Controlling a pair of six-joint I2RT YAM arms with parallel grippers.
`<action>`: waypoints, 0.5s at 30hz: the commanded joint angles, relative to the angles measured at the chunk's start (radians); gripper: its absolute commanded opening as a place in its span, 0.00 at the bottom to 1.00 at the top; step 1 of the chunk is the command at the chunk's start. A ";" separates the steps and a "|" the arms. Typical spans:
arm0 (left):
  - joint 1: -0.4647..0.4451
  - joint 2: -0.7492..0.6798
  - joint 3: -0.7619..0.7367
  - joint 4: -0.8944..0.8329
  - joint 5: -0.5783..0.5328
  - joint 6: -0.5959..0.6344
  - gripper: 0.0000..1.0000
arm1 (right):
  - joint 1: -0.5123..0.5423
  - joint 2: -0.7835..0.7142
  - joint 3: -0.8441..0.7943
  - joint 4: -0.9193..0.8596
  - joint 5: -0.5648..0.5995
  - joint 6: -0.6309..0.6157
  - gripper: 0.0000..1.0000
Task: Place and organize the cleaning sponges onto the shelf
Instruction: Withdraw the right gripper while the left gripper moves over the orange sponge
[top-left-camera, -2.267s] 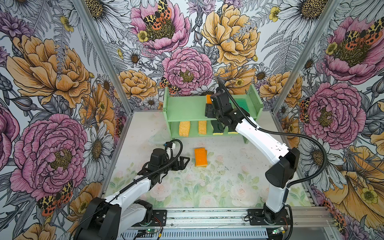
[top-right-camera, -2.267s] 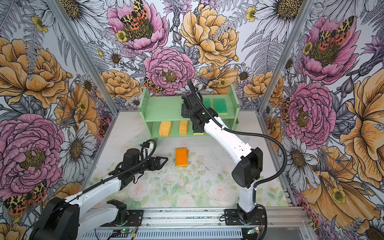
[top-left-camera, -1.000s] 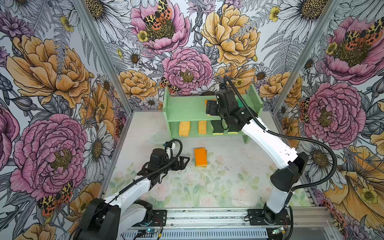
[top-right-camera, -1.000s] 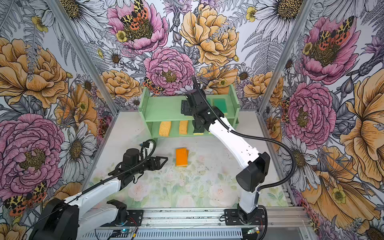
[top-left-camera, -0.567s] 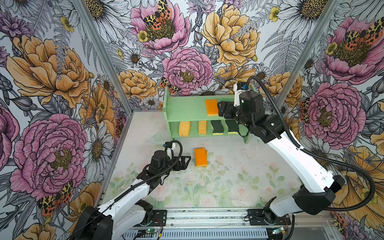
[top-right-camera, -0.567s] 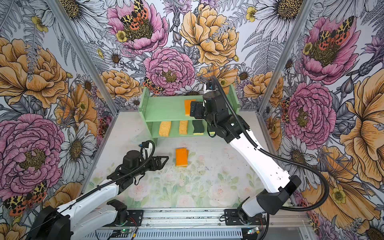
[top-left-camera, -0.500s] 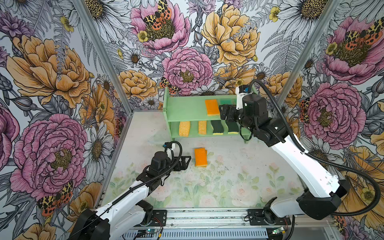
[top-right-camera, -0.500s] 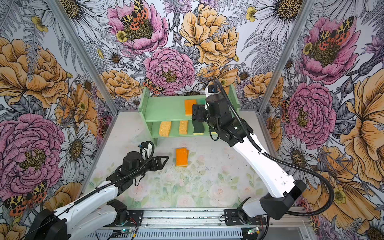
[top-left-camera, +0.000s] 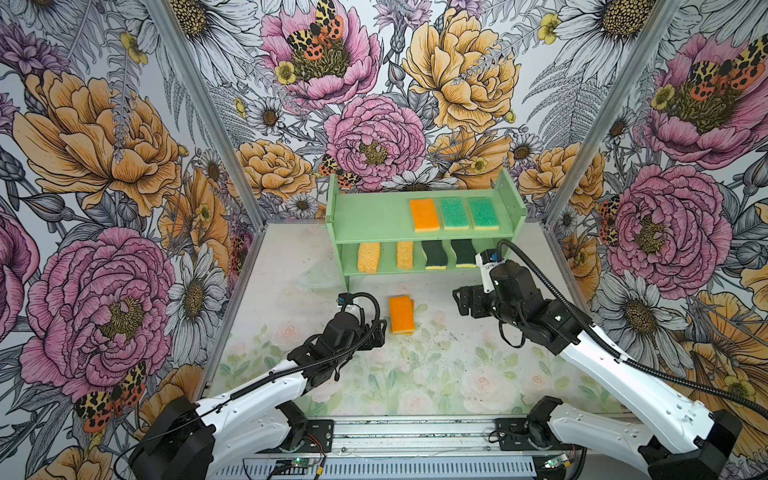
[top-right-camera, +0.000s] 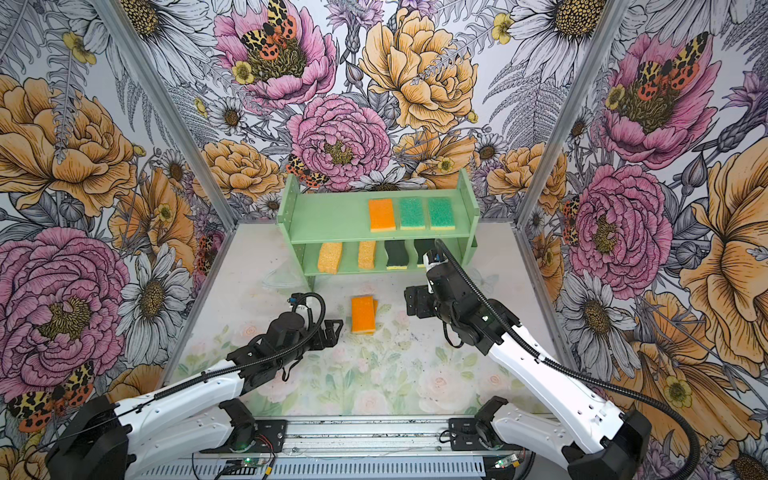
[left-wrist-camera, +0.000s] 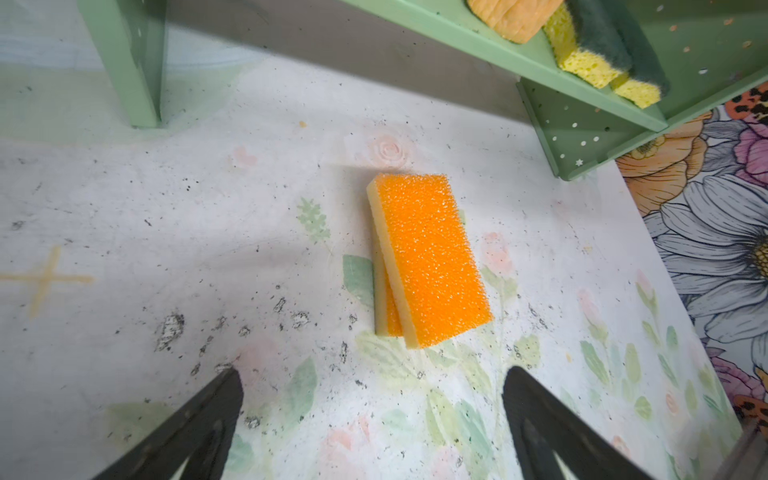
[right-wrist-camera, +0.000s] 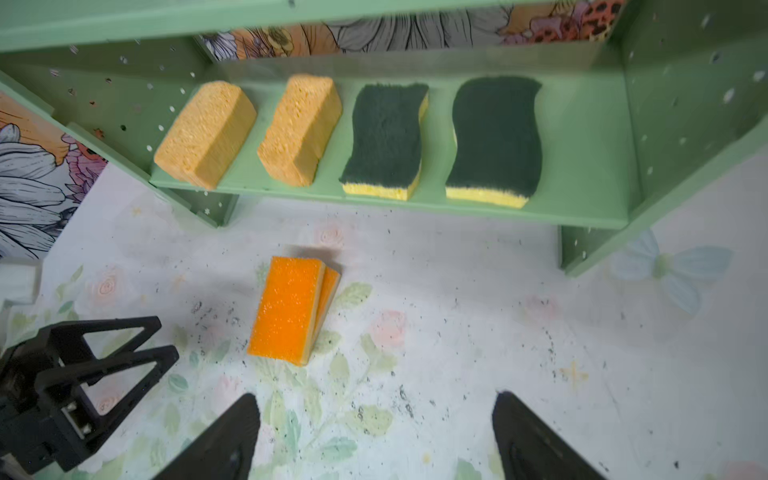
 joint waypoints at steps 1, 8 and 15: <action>-0.019 0.048 0.061 -0.001 -0.087 -0.041 0.99 | 0.010 -0.069 -0.107 0.042 0.003 0.071 0.90; -0.048 0.177 0.155 -0.010 -0.089 -0.052 0.99 | 0.020 -0.132 -0.306 0.090 0.071 0.164 0.90; -0.119 0.319 0.267 -0.074 -0.156 -0.091 0.99 | 0.018 -0.157 -0.352 0.092 0.121 0.181 0.91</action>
